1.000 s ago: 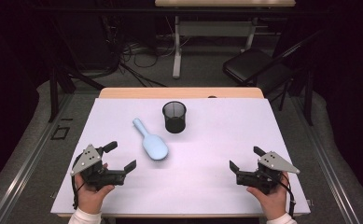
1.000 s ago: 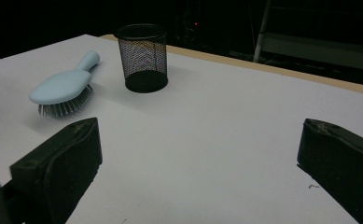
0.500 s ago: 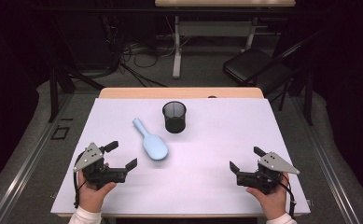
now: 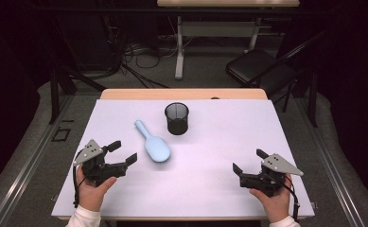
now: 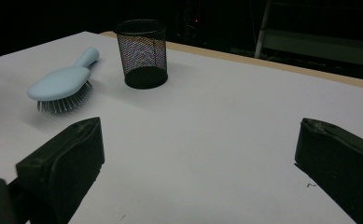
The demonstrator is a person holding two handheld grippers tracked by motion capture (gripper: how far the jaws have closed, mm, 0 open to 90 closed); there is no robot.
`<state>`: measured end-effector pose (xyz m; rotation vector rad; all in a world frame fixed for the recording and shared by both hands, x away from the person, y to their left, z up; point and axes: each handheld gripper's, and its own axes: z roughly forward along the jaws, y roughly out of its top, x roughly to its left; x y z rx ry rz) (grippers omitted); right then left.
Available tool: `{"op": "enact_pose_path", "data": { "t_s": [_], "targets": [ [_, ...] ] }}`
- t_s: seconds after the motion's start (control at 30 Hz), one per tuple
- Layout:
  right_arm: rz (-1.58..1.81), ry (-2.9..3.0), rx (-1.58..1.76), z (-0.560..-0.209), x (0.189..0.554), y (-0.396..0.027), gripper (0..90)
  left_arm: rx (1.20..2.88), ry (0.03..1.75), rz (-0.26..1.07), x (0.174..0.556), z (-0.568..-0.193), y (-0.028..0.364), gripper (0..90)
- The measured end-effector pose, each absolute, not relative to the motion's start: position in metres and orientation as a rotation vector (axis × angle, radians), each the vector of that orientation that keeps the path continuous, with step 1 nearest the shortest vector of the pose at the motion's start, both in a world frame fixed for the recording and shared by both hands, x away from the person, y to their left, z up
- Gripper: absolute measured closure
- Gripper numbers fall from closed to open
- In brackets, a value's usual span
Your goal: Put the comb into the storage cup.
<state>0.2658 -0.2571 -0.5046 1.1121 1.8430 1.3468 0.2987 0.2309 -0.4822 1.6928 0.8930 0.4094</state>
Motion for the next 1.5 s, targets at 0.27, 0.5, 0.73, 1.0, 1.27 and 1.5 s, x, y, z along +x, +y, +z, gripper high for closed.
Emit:
{"op": "enact_pose_path", "data": {
  "t_s": [0.27,0.5,0.73,1.0,1.27,1.5],
  "targets": [
    [1.341,1.85,1.125,-0.507,0.269,-0.258,1.6,1.744,0.965,0.398,0.309,-0.477,0.228,32.1],
    [1.338,1.854,1.118,-0.507,0.27,-0.256,2.2,1.78,1.009,0.406,0.321,-0.468,0.226,36.1],
    [1.334,1.855,1.123,-0.508,0.271,-0.256,2.7,1.768,1.042,0.416,0.334,-0.458,0.228,36.2],
    [1.327,1.854,1.123,-0.509,0.27,-0.257,2.9,1.784,1.06,0.415,0.343,-0.449,0.225,42.5],
    [1.324,1.857,1.124,-0.51,0.271,-0.256,3.1,1.793,1.07,0.41,0.357,-0.443,0.22,43.0],
    [1.324,1.86,1.127,-0.51,0.271,-0.256,3.2,1.834,1.087,0.437,0.372,-0.435,0.213,44.8]
  ]
}}
